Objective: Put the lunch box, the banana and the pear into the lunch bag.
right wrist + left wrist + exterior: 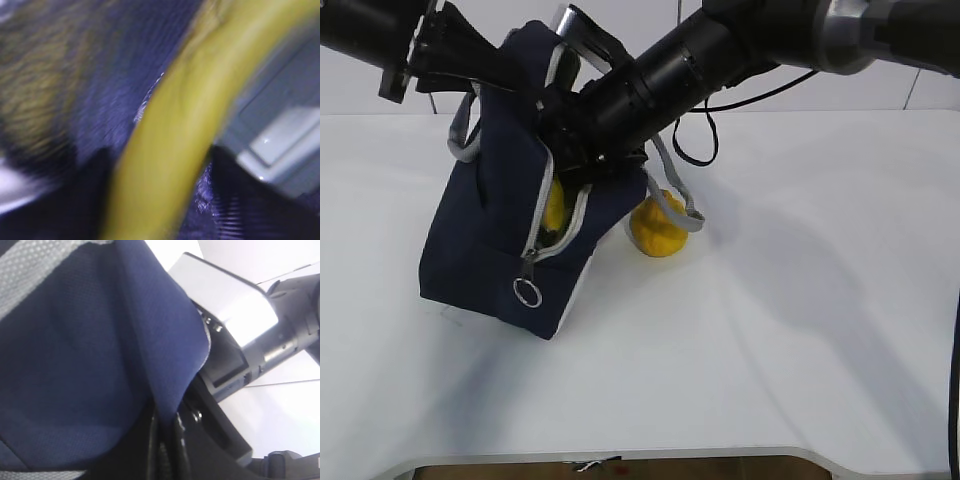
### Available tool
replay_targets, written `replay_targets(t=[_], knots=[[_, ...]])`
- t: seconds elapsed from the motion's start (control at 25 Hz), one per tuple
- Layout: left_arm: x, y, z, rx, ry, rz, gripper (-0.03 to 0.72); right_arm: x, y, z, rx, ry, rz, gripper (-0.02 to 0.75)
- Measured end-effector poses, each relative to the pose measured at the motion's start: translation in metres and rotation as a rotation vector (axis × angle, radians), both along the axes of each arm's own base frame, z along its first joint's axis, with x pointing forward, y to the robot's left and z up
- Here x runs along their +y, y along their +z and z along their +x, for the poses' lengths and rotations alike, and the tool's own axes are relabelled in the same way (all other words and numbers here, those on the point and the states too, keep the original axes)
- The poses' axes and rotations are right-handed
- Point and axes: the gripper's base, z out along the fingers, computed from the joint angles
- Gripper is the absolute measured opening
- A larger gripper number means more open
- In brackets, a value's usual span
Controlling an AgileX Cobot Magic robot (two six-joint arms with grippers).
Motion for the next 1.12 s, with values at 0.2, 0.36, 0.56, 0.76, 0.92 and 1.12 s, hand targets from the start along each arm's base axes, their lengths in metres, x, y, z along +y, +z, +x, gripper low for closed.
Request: replay_targets(t=[0.2,0.36,0.56,0.76,0.92,1.12], knots=[[0.0,0.0,-0.001,0.002,-0.005,-0.001,0.012,0.0,-0.001,0.003,-0.021,-0.027,-0.004,0.44],[0.0,0.0,-0.001,0.006,-0.012,-0.006,0.012,0.0,-0.002,0.004,-0.024,-0.032,-0.006,0.589],[0.002,0.0,-0.001,0.008,-0.011,-0.002,0.012,-0.006,0.005,0.005,-0.027,0.004,-0.015,0.587],[0.012,-0.001,0.002,0.007,0.01,0.014,0.012,-0.022,0.033,0.019,-0.167,-0.008,-0.074,0.524],[0.025,-0.006,0.003,0.003,0.023,0.076,0.012,-0.034,0.049,0.018,-0.216,-0.047,-0.162,0.506],[0.043,-0.017,0.005,0.006,0.05,0.234,0.011,-0.053,0.088,0.004,-0.298,-0.121,-0.299,0.503]])
